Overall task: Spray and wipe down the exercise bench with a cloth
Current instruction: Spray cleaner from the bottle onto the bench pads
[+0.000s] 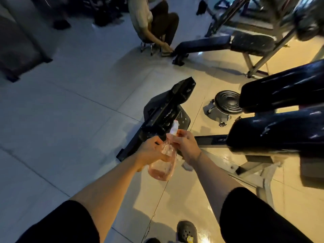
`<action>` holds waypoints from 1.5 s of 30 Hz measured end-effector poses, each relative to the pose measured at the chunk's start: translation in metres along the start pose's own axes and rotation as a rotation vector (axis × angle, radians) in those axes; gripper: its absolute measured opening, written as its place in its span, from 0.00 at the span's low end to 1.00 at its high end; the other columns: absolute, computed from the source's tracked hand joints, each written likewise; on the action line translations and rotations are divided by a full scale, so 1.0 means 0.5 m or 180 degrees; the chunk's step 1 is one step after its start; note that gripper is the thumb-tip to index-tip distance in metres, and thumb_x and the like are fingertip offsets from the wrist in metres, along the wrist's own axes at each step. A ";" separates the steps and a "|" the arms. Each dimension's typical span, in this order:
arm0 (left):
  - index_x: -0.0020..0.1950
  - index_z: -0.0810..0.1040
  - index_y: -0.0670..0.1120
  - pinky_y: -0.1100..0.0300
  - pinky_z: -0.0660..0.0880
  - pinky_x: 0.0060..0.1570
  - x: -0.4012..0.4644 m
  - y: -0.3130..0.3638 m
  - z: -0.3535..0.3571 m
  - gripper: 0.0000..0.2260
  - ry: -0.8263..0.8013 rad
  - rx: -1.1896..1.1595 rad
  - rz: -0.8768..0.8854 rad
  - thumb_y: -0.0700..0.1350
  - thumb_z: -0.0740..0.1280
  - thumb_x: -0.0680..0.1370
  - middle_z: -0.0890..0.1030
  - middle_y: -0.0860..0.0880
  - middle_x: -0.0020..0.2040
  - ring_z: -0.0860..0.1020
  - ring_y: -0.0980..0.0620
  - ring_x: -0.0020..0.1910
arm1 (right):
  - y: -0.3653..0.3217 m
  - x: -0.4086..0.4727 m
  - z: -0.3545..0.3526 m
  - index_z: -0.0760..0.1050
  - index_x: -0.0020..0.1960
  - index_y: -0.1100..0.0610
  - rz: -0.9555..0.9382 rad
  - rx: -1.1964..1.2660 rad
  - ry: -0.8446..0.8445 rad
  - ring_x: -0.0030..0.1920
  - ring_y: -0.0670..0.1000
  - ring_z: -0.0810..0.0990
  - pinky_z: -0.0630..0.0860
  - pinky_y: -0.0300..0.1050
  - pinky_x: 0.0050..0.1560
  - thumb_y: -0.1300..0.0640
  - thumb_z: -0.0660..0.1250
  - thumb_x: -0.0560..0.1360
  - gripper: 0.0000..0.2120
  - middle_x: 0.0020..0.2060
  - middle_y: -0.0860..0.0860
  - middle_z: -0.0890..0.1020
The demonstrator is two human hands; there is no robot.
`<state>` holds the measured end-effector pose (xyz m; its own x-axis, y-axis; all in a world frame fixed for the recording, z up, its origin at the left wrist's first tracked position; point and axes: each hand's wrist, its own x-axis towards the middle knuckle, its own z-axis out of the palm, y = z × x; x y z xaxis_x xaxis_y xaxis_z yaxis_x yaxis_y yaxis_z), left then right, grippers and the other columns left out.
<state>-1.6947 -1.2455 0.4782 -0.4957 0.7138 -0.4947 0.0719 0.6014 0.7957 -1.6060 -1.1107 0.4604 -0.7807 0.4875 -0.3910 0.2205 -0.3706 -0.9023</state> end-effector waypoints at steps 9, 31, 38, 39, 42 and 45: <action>0.55 0.71 0.53 0.55 0.75 0.55 0.008 0.197 0.002 0.20 -0.0127 0.0264 0.0351 0.45 0.77 0.70 0.77 0.52 0.52 0.76 0.54 0.54 | -0.168 -0.017 -0.076 0.76 0.45 0.62 -0.0347 -0.0011 0.0113 0.34 0.49 0.81 0.76 0.41 0.37 0.63 0.71 0.74 0.04 0.32 0.51 0.80; 0.59 0.74 0.45 0.42 0.75 0.59 0.026 0.467 0.212 0.26 -0.1717 0.1087 0.1242 0.44 0.80 0.64 0.78 0.42 0.56 0.76 0.41 0.57 | -0.263 -0.288 -0.309 0.78 0.45 0.63 -0.0877 0.0138 0.1892 0.36 0.50 0.80 0.76 0.43 0.38 0.61 0.72 0.73 0.05 0.35 0.53 0.80; 0.58 0.73 0.42 0.49 0.76 0.57 -0.016 0.429 0.230 0.22 -0.2281 0.1159 0.1484 0.39 0.77 0.68 0.78 0.43 0.54 0.77 0.45 0.55 | -0.213 -0.373 -0.240 0.78 0.43 0.62 -0.0936 0.0184 0.2509 0.43 0.55 0.79 0.76 0.54 0.51 0.51 0.74 0.65 0.16 0.39 0.58 0.78; 0.58 0.73 0.43 0.50 0.76 0.57 -0.022 0.425 0.234 0.22 -0.2351 0.1209 0.1512 0.38 0.77 0.68 0.78 0.44 0.54 0.77 0.46 0.55 | -0.206 -0.385 -0.237 0.78 0.44 0.64 -0.0904 0.0206 0.2571 0.44 0.56 0.79 0.75 0.56 0.54 0.52 0.74 0.64 0.16 0.39 0.59 0.79; 0.57 0.73 0.47 0.50 0.76 0.58 -0.040 0.423 0.256 0.22 -0.2502 0.1251 0.1589 0.40 0.78 0.67 0.77 0.46 0.54 0.77 0.48 0.55 | -0.200 -0.420 -0.233 0.79 0.49 0.67 -0.0925 0.0234 0.2743 0.47 0.57 0.81 0.77 0.56 0.56 0.52 0.75 0.65 0.20 0.44 0.62 0.82; 0.56 0.73 0.48 0.52 0.77 0.56 -0.056 0.434 0.282 0.21 -0.2676 0.1257 0.1616 0.40 0.78 0.68 0.78 0.47 0.54 0.77 0.49 0.55 | -0.199 -0.454 -0.241 0.81 0.48 0.66 -0.0923 0.0284 0.2913 0.46 0.57 0.82 0.79 0.52 0.53 0.55 0.74 0.69 0.14 0.43 0.62 0.82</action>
<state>-1.5433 -1.0843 0.6152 0.4190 0.8423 -0.3391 0.4540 0.1291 0.8816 -1.3805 -1.0893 0.6168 -0.0310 0.9833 -0.1795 0.0159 -0.1791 -0.9837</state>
